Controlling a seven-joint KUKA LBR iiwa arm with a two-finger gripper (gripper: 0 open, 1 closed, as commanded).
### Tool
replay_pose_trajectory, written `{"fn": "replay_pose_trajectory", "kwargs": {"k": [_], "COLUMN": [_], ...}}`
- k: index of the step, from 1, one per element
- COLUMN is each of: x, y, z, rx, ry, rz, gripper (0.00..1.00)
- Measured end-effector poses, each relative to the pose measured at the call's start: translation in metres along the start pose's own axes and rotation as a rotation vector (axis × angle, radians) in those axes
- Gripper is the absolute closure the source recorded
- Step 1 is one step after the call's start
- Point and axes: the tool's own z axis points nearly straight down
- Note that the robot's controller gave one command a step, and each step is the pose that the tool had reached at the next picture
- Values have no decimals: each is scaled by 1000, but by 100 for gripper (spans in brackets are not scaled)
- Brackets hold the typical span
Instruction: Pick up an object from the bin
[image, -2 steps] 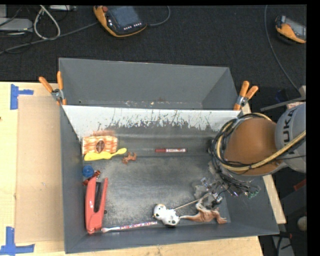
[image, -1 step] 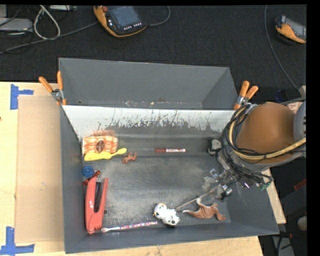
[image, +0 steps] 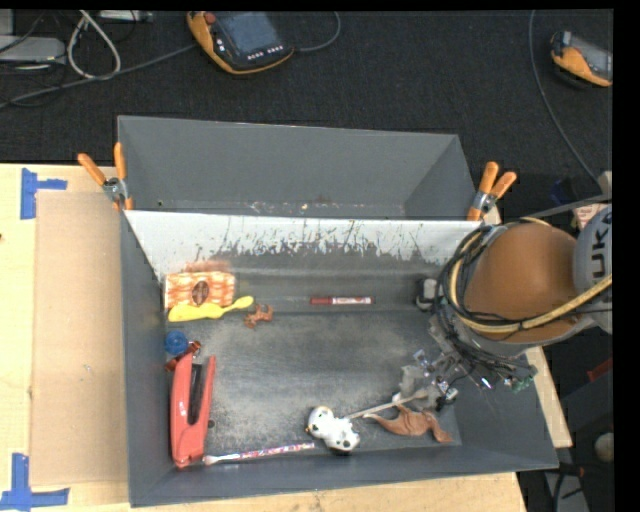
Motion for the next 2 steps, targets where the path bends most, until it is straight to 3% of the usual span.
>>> {"fn": "replay_pose_trajectory", "kwargs": {"k": [1,2], "x": [-2,-5], "y": [7,5], "z": [10,26], "rx": [5,6], "ry": [-4,-4], "rz": [-236,-106], "gripper": [100,100]}}
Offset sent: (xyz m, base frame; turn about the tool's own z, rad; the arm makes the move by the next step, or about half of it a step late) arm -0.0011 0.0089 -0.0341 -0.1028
